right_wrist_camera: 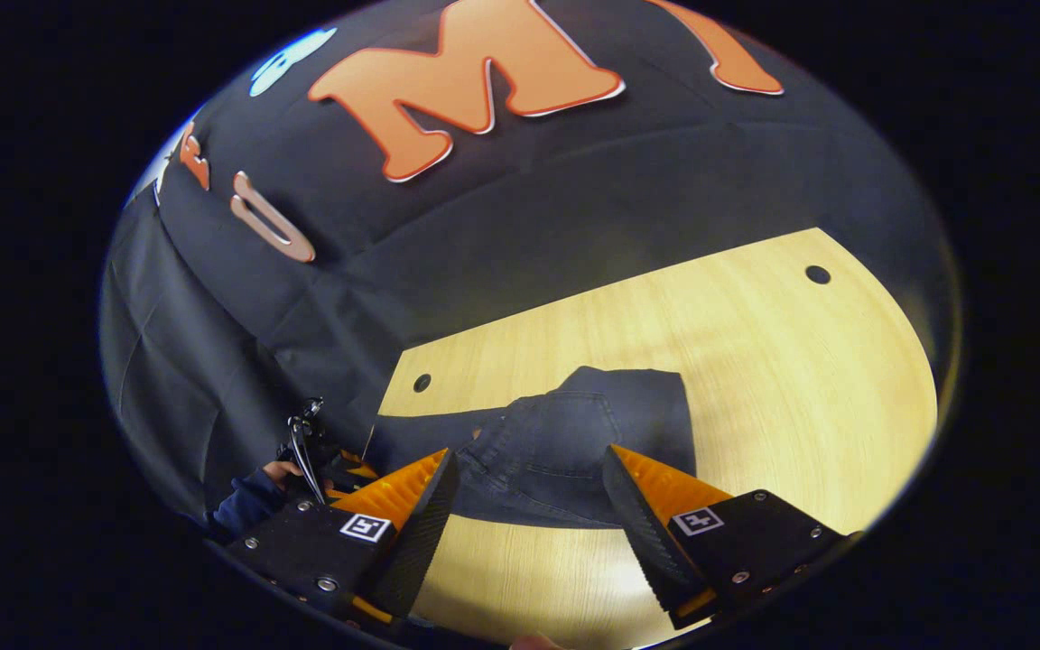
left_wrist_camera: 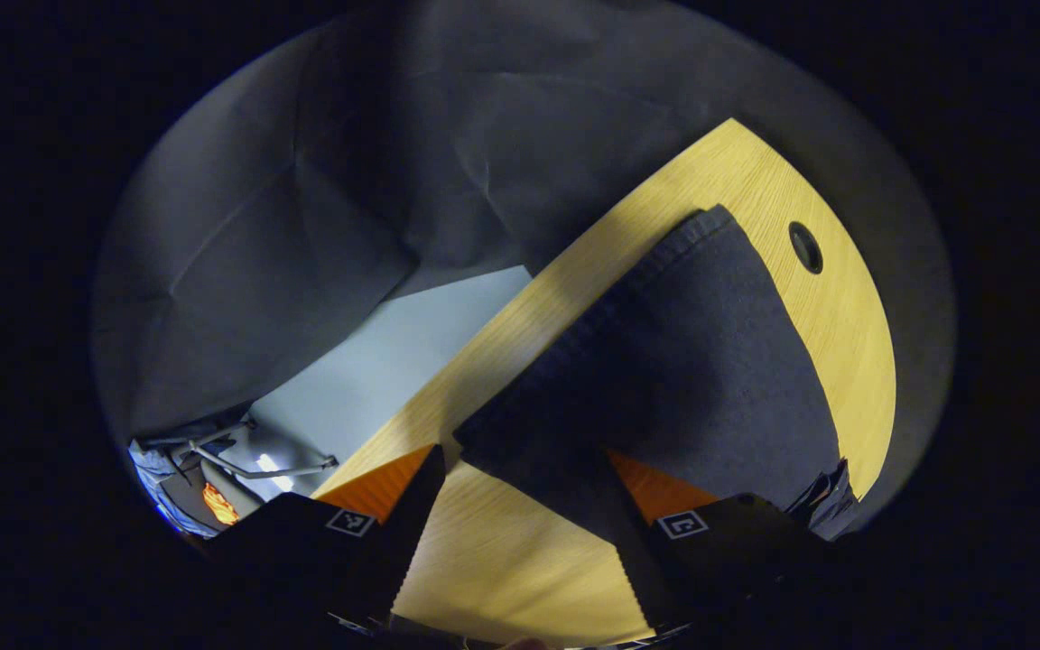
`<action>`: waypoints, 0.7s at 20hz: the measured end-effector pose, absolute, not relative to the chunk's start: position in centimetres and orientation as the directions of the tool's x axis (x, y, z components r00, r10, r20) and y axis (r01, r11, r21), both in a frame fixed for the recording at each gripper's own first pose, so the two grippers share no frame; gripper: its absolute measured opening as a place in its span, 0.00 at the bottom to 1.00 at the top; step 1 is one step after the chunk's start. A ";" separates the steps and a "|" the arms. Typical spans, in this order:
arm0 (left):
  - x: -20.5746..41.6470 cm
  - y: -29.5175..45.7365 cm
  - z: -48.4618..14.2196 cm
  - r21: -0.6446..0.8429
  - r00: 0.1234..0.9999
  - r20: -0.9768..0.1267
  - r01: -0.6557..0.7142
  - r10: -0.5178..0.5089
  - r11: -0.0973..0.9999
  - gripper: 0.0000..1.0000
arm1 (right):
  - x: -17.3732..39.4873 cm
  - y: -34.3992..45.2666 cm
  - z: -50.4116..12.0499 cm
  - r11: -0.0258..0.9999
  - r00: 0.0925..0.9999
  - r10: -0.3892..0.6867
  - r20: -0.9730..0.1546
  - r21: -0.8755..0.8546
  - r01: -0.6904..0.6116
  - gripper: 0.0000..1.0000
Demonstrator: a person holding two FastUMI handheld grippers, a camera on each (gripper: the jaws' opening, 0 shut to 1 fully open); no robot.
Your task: Grasp the waist and the cuffs of the jeans and fold them to make the two legs overlap; first hold the waist and fold one-third of the jeans toward the cuffs, then hold the cuffs and fold the remaining one-third in the same direction to finish folding.
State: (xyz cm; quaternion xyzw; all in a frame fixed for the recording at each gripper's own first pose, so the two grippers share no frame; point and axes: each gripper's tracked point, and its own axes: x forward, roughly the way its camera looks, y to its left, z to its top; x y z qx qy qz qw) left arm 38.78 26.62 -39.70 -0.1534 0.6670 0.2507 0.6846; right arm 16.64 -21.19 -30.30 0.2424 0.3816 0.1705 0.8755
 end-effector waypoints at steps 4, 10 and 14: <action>39.3 26.2 -40.7 0.102 -0.012 -0.993 -0.557 0.115 0.824 0.82 | 17.2 -22.7 -31.2 0.821 0.644 0.480 -0.595 0.564 -0.090 0.98; 40.6 23.7 -40.0 0.015 0.115 -0.990 -0.509 0.085 0.860 0.09 | 17.7 -24.7 -31.8 0.802 0.634 0.506 -0.584 0.589 -0.097 0.98; 41.5 22.6 -36.5 -0.109 0.264 -0.964 -0.503 0.033 0.857 0.04 | 18.2 -27.2 -32.3 0.798 0.641 0.501 -0.581 0.597 -0.082 0.98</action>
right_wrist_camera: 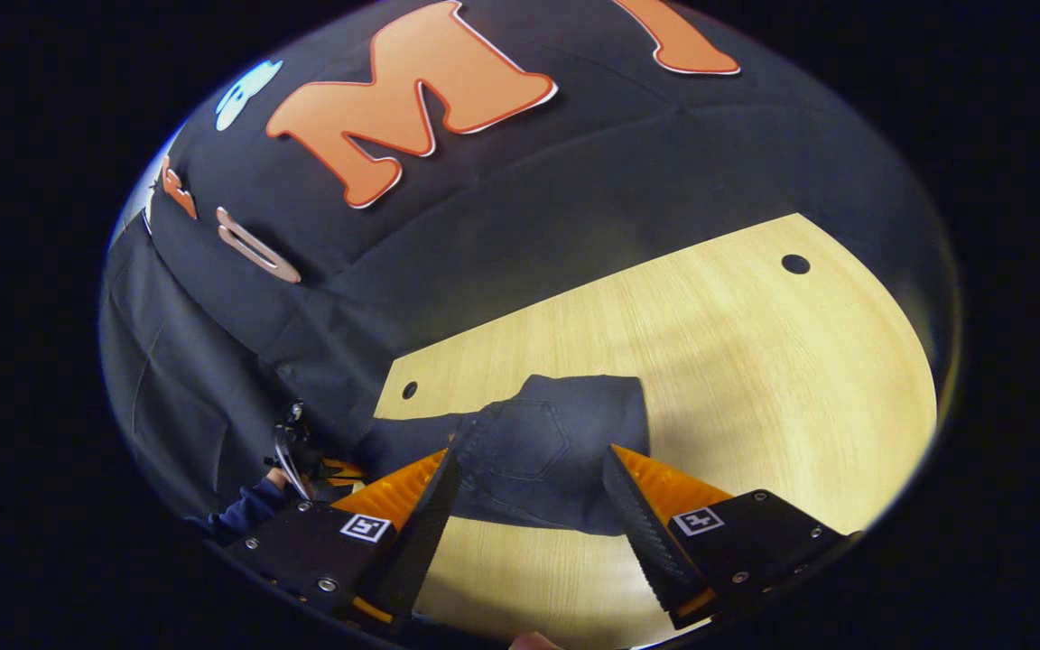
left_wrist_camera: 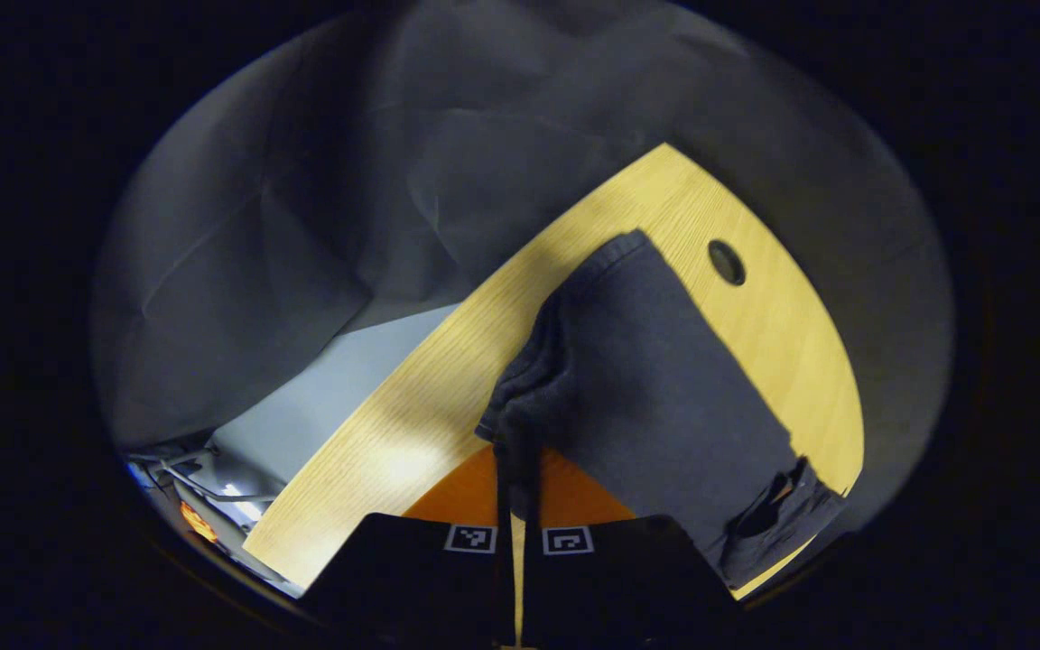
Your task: Grasp the waist and the cuffs of the jeans and fold them to make the two legs overlap; first hold the waist and fold one-third of the jeans toward the cuffs, then hold the cuffs and fold the remaining one-third in the same direction to finish folding.
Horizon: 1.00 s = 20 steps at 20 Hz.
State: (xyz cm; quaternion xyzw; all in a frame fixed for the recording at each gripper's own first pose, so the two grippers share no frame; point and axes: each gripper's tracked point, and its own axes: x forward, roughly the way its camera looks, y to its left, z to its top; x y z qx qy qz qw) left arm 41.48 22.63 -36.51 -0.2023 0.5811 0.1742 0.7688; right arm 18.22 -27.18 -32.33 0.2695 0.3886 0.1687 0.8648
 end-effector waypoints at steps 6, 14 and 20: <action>42.0 18.0 -28.3 -0.194 0.448 -0.894 -0.387 0.000 0.901 0.04 | 19.4 -29.1 -32.0 0.775 0.655 0.505 -0.562 0.629 -0.057 0.98; 41.9 9.4 -20.9 -0.209 0.572 -0.819 -0.203 -0.057 0.957 0.04 | 19.8 -29.5 -31.9 0.783 0.657 0.510 -0.555 0.615 -0.088 0.98; 41.9 0.2 -15.8 -0.232 0.625 -0.764 -0.030 -0.163 0.972 0.04 | 19.3 -29.8 -32.7 0.792 0.638 0.523 -0.565 0.598 -0.120 0.98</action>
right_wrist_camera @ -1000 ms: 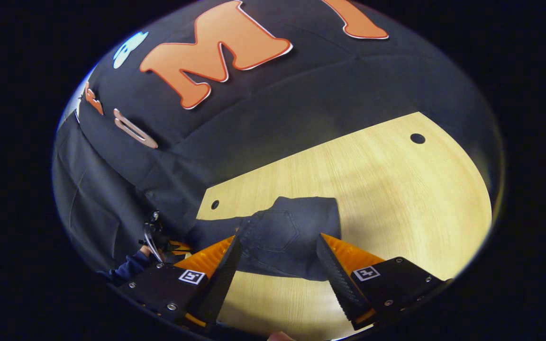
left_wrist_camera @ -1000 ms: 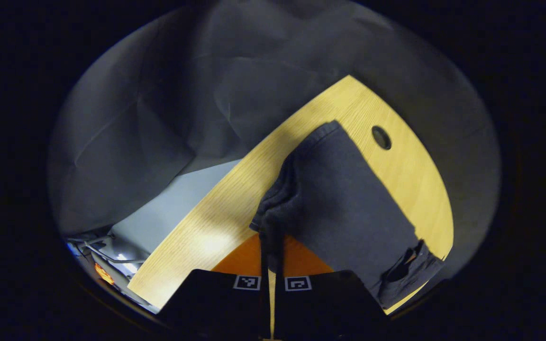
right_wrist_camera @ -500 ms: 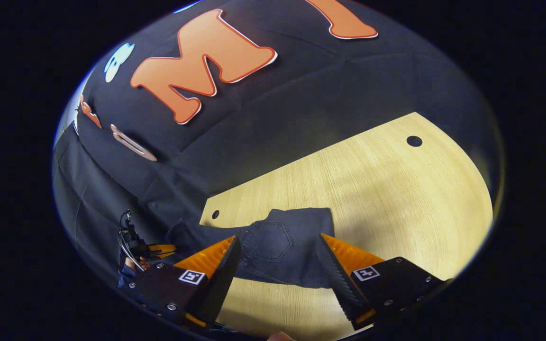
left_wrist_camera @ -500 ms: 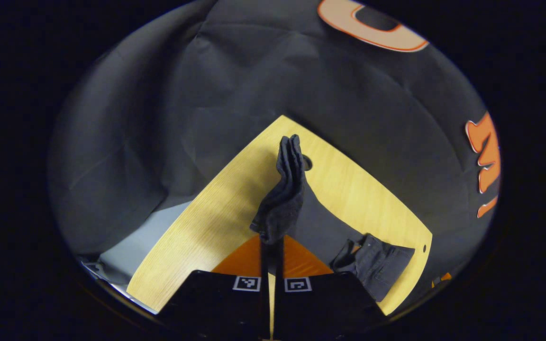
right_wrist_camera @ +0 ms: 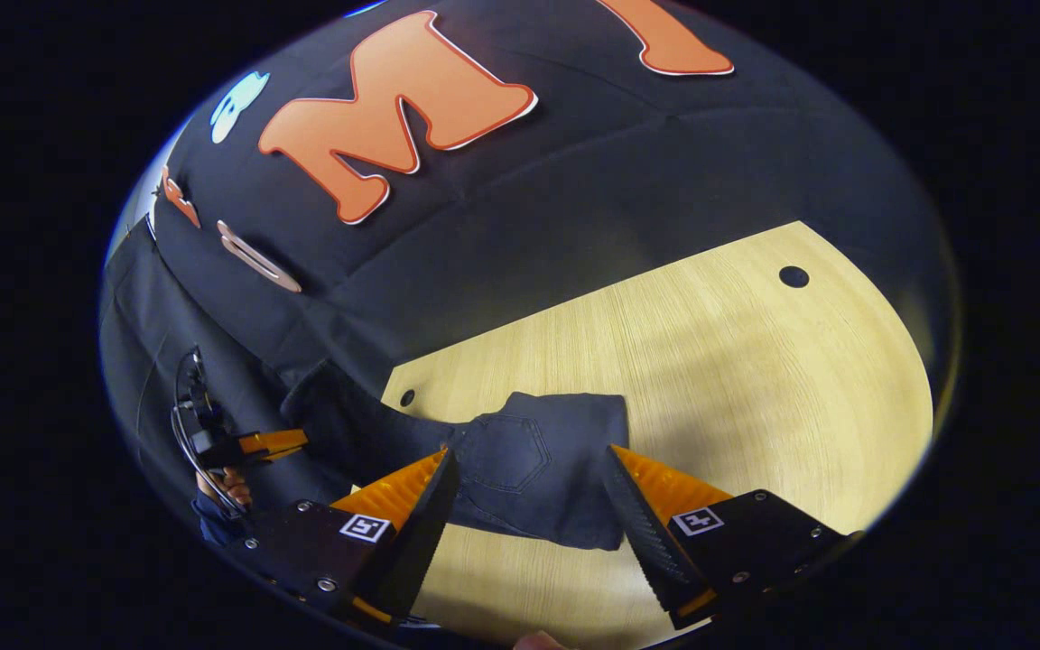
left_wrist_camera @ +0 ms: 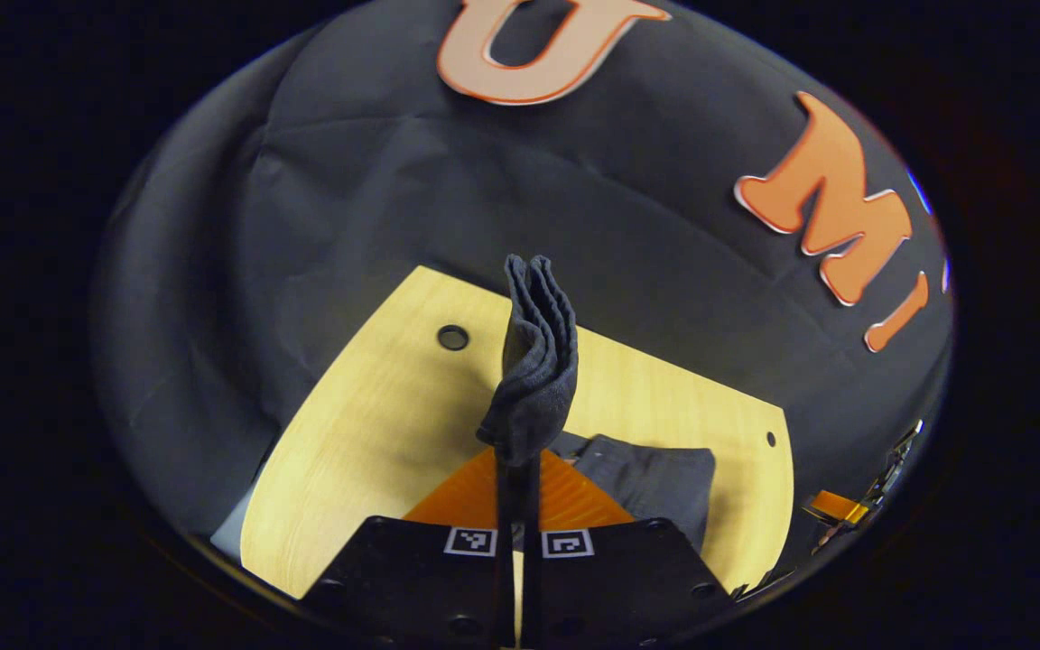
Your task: Grasp the waist and the cuffs of the jeans and fold them to make the two legs overlap; first hold the waist and fold one-third of the jeans toward the cuffs, then hold the cuffs and fold the remaining one-third in the same direction to finish folding.
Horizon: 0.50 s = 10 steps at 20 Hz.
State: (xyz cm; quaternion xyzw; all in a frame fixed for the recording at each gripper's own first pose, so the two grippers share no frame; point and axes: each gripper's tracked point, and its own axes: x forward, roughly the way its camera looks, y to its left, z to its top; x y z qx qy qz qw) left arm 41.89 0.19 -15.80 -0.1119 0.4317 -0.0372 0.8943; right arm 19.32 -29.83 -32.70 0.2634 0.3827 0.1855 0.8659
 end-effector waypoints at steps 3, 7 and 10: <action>41.9 -4.6 -14.4 -0.238 0.630 -0.747 0.047 -0.214 0.970 0.04 | 19.2 -29.9 -32.9 0.790 0.628 0.535 -0.565 0.598 -0.136 0.98; 40.9 -10.8 -14.8 -0.212 0.600 -0.757 0.151 -0.260 0.966 0.04 | 19.3 -30.9 -33.5 0.786 0.624 0.537 -0.567 0.604 -0.128 0.98; 39.9 -14.7 -16.0 -0.192 0.566 -0.772 0.228 -0.290 0.955 0.04 | 18.9 -31.5 -34.4 0.784 0.618 0.537 -0.574 0.610 -0.115 0.98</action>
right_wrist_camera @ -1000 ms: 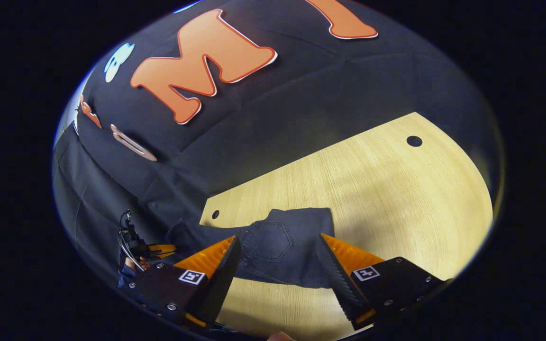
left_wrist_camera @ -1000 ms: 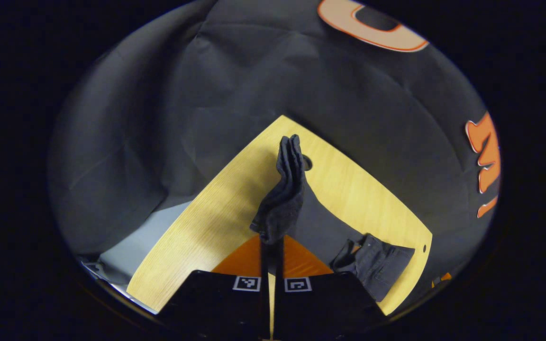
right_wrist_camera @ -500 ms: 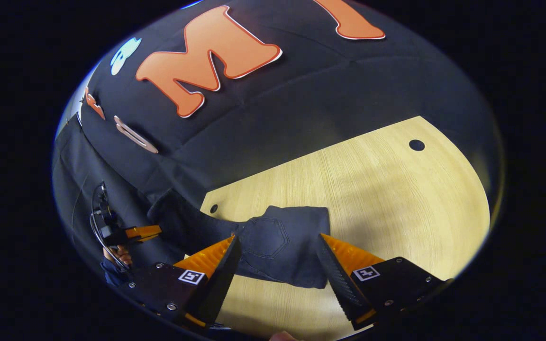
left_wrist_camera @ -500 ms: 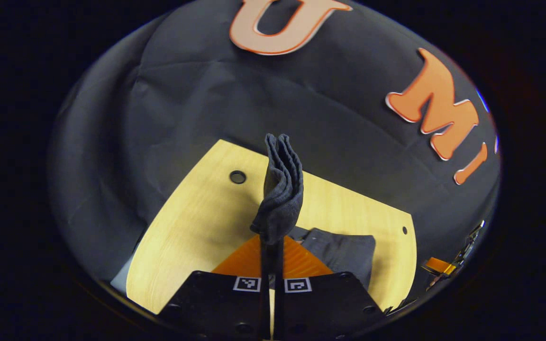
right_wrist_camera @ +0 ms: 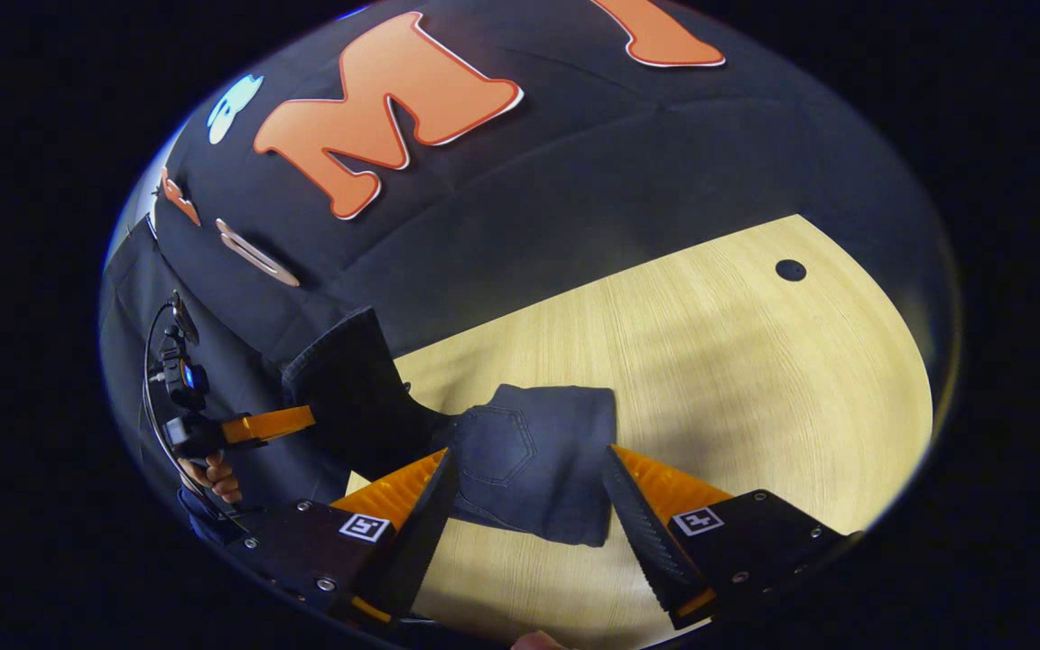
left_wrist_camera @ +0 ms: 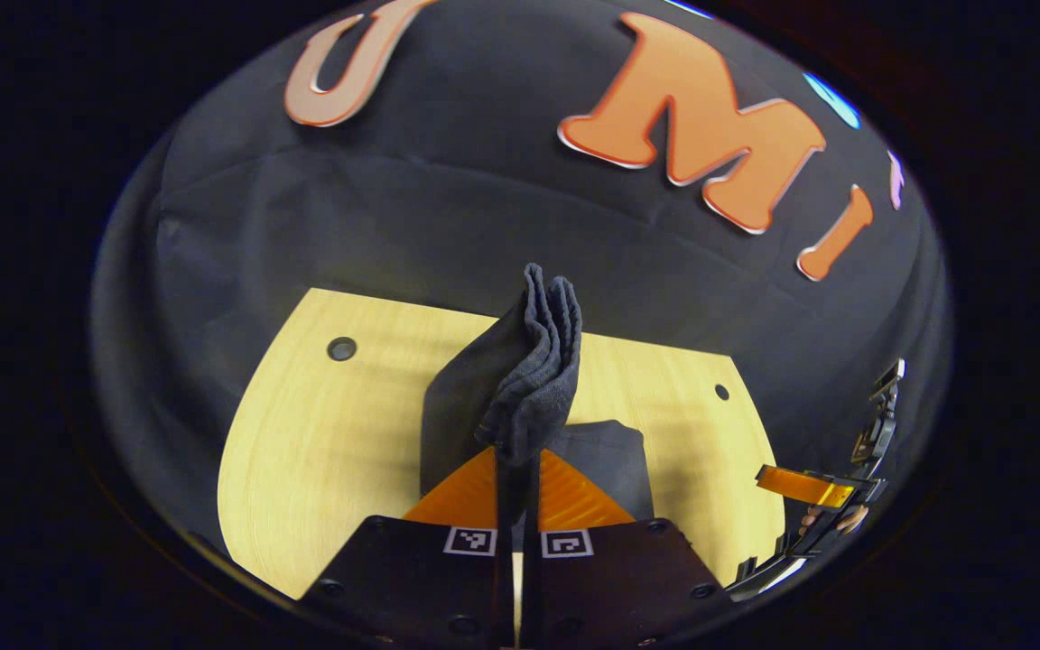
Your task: Grasp the waist and the cuffs of the jeans and fold them to make the two legs overlap; first hold the waist and fold one-third of the jeans toward the cuffs, then hold the cuffs and fold the remaining one-third in the same direction to finish folding.
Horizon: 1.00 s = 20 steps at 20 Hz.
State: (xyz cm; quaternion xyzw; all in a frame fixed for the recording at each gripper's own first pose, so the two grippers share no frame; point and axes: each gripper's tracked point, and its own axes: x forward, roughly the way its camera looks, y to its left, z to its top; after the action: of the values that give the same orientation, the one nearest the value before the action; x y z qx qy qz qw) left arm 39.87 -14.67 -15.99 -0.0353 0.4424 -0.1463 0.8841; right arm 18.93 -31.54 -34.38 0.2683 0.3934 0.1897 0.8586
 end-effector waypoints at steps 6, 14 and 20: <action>36.8 -22.1 -20.2 -0.168 0.461 -0.816 0.385 -0.347 0.907 0.04 | 18.3 -32.8 -35.9 0.786 0.604 0.528 -0.597 0.613 -0.082 0.98; 31.1 -26.4 -30.9 -0.053 0.331 -0.909 0.508 -0.252 0.860 0.07 | 18.1 -33.4 -36.7 0.782 0.592 0.533 -0.605 0.619 -0.072 0.98; 30.6 -26.6 -27.9 -0.111 0.392 -0.858 0.488 -0.332 0.866 0.76 | 19.1 -34.1 -35.1 0.842 0.694 0.455 -0.558 0.524 -0.131 0.98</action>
State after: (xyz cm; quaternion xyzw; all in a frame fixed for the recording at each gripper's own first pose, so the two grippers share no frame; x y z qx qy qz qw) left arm 30.57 -26.58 -27.91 0.0795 0.4929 -0.2468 0.8305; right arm 19.12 -34.11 -35.07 0.2282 0.3551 0.1644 0.8915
